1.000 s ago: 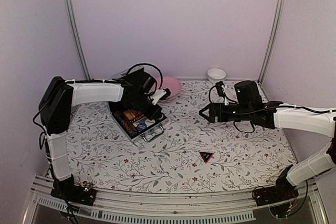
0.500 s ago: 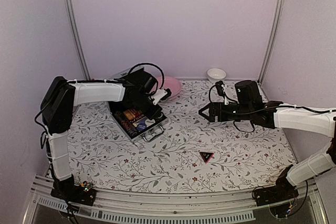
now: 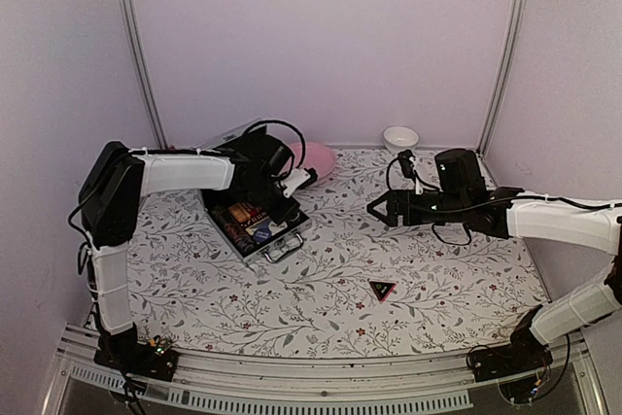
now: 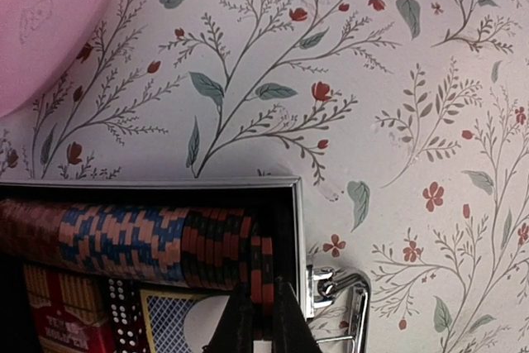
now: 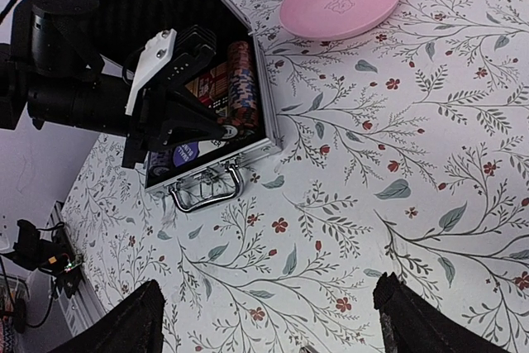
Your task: Pack up texas hold em set
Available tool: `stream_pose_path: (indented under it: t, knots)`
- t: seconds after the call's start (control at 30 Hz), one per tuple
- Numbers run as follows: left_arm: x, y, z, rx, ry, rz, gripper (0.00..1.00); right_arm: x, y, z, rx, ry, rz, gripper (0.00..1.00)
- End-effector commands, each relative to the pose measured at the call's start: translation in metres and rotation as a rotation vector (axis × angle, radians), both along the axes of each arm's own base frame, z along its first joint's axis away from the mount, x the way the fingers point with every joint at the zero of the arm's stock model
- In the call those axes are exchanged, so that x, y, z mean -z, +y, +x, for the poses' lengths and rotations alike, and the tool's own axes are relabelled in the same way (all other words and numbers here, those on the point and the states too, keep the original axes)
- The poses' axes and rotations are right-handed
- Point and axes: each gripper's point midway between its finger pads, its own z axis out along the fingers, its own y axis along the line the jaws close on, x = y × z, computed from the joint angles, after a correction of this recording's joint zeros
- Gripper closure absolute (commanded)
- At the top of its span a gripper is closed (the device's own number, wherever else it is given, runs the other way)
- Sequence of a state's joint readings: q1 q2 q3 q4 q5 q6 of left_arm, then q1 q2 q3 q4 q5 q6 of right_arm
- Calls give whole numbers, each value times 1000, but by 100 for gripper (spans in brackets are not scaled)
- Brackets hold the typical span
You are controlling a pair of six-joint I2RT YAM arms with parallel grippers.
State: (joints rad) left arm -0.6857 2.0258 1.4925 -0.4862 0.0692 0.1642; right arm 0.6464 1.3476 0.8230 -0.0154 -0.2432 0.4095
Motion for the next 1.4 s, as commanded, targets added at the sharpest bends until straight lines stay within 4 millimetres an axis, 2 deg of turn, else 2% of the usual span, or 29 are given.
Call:
stream_pose_path:
  t: [0.0,0.4,0.77,1.0,1.13,1.2,1.37]
  knots:
    - [2,-7,5,9,-26,10,100,-4,-1,1,-1,-15,22,11]
    - [9,-3,9,-27,-61,60,100,-2,1,-2,-10,-4,41,11]
    - [4,-1,12,-58,-77,62,79,-2,0,-3,-7,-4,41,11]
    - [-4,-1,14,-71,-97,50,75,-3,-1,-3,-6,-5,44,11]
    - [-27,0,17,-89,-153,7,71,-4,-1,-4,-5,-8,44,11]
    - [-59,0,18,-94,-215,-41,68,-3,-3,-4,-1,-7,33,11]
    - [-119,-3,8,-57,-291,-163,63,15,-15,2,55,21,-69,11]
